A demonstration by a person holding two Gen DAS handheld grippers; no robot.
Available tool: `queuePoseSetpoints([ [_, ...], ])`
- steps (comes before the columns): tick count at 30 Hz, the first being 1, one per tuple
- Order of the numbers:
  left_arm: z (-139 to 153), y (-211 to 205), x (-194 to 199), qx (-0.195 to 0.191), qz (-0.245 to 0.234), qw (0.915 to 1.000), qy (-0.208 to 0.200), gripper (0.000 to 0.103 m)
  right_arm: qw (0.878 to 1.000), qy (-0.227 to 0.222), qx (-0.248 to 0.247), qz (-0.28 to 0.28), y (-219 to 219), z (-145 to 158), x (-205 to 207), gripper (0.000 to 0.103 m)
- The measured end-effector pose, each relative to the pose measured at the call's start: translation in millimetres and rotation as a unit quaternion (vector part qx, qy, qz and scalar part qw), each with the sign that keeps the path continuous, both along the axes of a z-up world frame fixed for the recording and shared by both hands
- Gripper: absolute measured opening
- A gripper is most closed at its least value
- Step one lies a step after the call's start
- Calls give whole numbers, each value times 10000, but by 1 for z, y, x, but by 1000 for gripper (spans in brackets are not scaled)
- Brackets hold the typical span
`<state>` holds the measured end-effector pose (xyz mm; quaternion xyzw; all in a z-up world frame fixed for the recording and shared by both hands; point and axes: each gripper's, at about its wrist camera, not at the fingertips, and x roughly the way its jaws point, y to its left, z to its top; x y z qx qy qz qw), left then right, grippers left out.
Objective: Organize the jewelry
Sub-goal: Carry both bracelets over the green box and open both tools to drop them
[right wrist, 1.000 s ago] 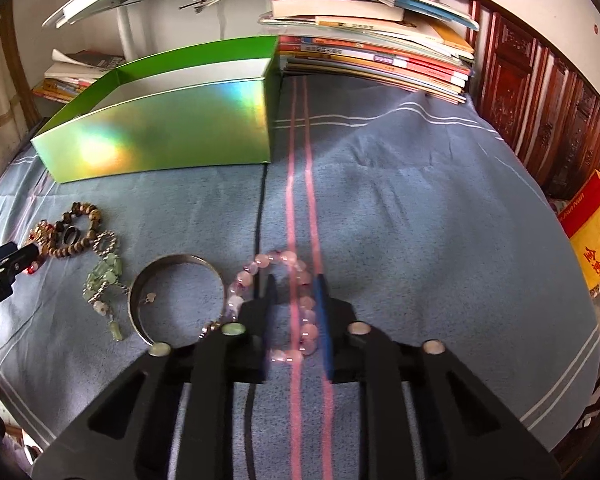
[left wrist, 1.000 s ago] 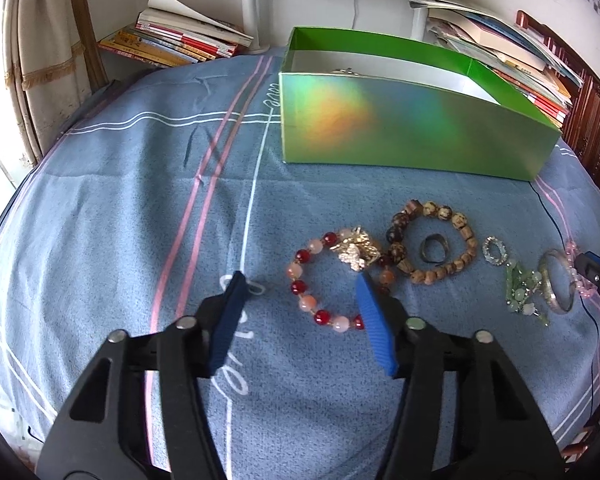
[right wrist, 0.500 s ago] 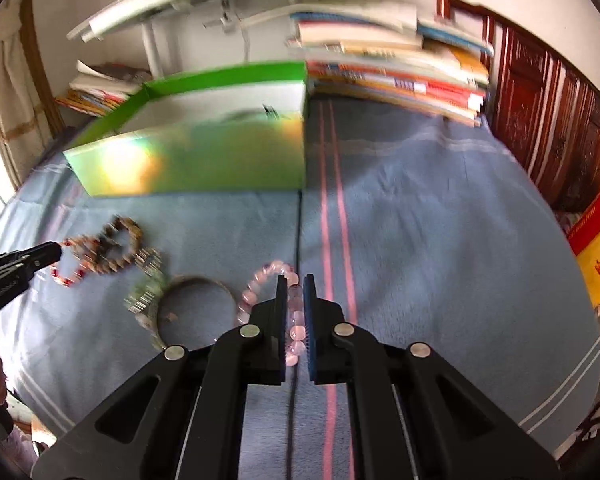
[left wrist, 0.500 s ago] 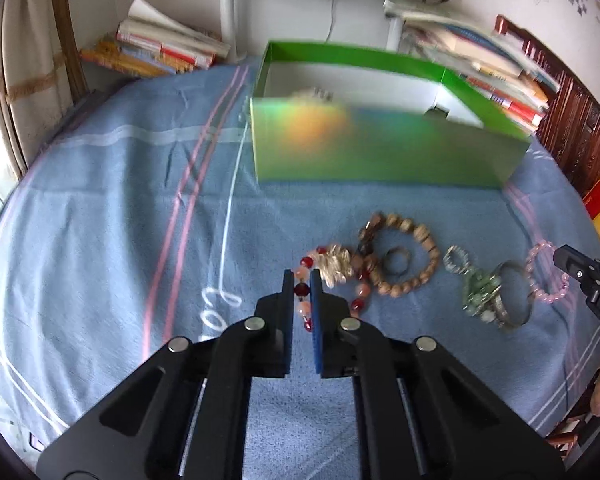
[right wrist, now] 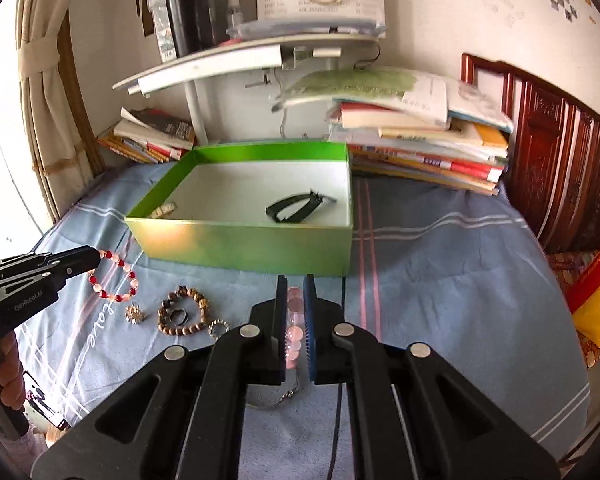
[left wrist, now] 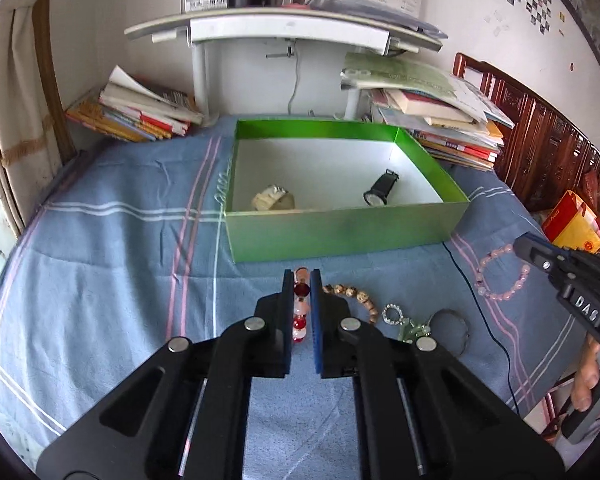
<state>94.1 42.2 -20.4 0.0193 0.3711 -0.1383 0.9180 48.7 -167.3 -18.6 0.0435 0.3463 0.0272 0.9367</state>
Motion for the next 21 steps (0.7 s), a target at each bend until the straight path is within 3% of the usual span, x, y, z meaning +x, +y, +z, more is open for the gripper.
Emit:
queuePoseSetpoints([
  [8, -9, -8, 8, 55, -39, 9998, 162, 8, 9993, 292, 38, 239, 14, -18, 12, 8],
  [16, 43, -31, 46, 200, -198, 9990, -346, 8, 9984, -449, -29, 353, 22, 46, 53, 8],
  [21, 51, -48, 107, 174, -77, 9993, -326, 8, 9990, -355, -191, 165, 24, 50, 115, 8],
])
